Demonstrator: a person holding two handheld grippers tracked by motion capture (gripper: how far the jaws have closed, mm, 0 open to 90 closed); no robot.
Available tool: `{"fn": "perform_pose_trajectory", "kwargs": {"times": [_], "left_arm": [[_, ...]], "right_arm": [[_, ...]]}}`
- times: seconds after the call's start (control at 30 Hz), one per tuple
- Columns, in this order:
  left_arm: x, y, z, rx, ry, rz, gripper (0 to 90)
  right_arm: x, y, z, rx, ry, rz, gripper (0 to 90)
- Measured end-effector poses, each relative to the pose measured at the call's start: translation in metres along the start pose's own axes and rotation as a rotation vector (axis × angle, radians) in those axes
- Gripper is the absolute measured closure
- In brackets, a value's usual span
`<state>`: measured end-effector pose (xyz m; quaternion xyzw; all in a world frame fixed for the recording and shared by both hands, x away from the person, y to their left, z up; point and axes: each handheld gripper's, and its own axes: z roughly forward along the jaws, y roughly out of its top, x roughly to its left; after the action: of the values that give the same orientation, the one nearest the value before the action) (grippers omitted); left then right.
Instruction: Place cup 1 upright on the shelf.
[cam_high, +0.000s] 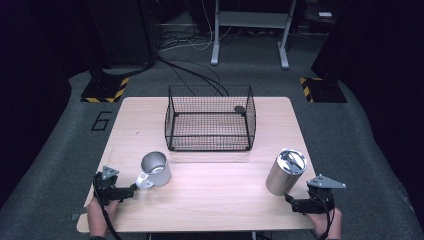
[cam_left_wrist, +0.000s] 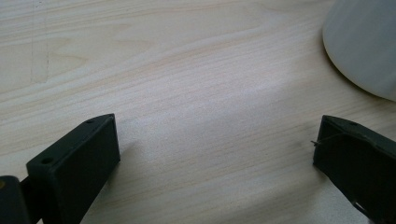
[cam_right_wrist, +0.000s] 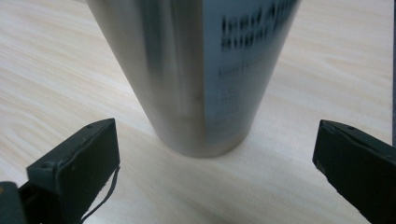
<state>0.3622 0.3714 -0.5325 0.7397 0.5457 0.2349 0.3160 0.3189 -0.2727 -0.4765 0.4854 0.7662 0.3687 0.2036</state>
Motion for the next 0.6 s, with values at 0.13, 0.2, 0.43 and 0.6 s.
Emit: {"fn": "perform_pose_trajectory", "kwargs": {"times": [0.13,0.2,0.43,0.6], "left_arm": [[0.0,0.0,0.0,0.003,-0.002,0.001,0.3],[0.0,0.0,0.0,0.001,0.001,0.002,0.3],[0.0,0.0,0.0,0.001,0.001,0.001,0.3],[0.0,0.0,0.0,0.001,0.004,0.002,0.3]], "right_arm": [[0.003,0.011,-0.004,-0.016,0.011,-0.006,0.0],[0.004,0.017,-0.005,-0.018,0.015,-0.014,0.0],[0.005,0.036,-0.01,-0.073,0.025,-0.038,0.0],[0.007,0.047,-0.012,-0.116,0.021,-0.035,0.0]]}}
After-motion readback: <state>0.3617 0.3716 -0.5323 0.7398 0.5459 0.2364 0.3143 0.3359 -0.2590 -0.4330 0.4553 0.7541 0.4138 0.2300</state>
